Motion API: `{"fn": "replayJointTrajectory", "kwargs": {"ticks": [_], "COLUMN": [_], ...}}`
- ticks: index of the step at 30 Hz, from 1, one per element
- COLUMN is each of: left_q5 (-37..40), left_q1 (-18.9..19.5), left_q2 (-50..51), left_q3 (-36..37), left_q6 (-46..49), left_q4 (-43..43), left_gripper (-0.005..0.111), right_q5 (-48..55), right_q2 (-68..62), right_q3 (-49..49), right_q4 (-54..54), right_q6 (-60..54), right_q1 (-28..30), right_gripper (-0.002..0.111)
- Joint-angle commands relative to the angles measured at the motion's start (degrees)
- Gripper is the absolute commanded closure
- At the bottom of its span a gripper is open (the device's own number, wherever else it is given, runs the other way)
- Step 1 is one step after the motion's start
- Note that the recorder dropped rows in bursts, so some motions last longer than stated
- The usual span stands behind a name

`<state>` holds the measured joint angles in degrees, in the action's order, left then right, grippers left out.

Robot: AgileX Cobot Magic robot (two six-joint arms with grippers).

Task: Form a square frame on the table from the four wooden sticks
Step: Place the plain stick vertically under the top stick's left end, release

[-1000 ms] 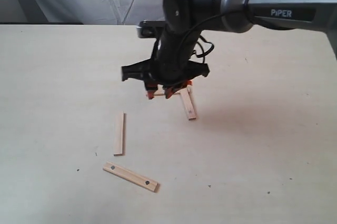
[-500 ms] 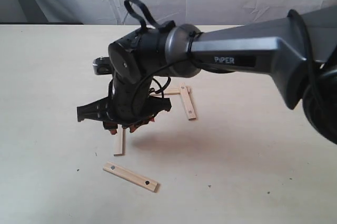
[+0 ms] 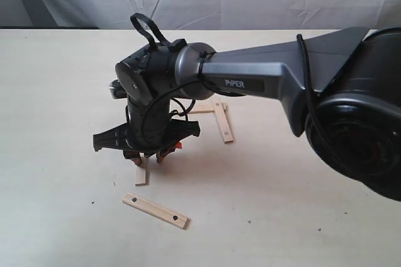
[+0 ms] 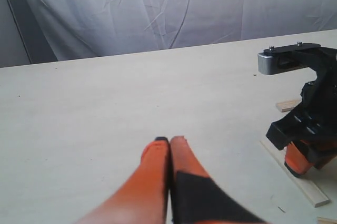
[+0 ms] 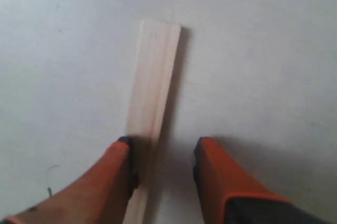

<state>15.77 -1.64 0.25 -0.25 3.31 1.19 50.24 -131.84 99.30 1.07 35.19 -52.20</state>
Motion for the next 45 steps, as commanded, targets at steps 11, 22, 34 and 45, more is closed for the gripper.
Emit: {"fn": "replayJointTrajectory", "kwargs": {"ticks": [11,22,34,45], "left_q5": [-0.45,-0.45,-0.45,-0.45], "left_q1": [0.06,0.06,0.06,0.06], "left_q2": [-0.25,-0.25,-0.25,-0.25], "left_q3": [0.25,0.25,0.25,0.25], "left_q6": [-0.13,-0.13,-0.13,-0.13], "left_q4": [-0.07,-0.07,-0.07,-0.07], "left_gripper": [0.107,0.107,0.107,0.107], "right_q5": [-1.13,-1.0,-1.07,-0.81], "right_q2": [0.19,-0.98,5.23,4.19], "right_q3": [0.45,0.45,0.45,0.45], "right_q4": [-0.59,-1.42,-2.37,-16.92], "right_q6": [1.08,1.86,2.07,14.96], "right_q1": [-1.02,-1.51,4.91,6.56], "right_gripper": [0.069,0.106,0.108,0.108]}}
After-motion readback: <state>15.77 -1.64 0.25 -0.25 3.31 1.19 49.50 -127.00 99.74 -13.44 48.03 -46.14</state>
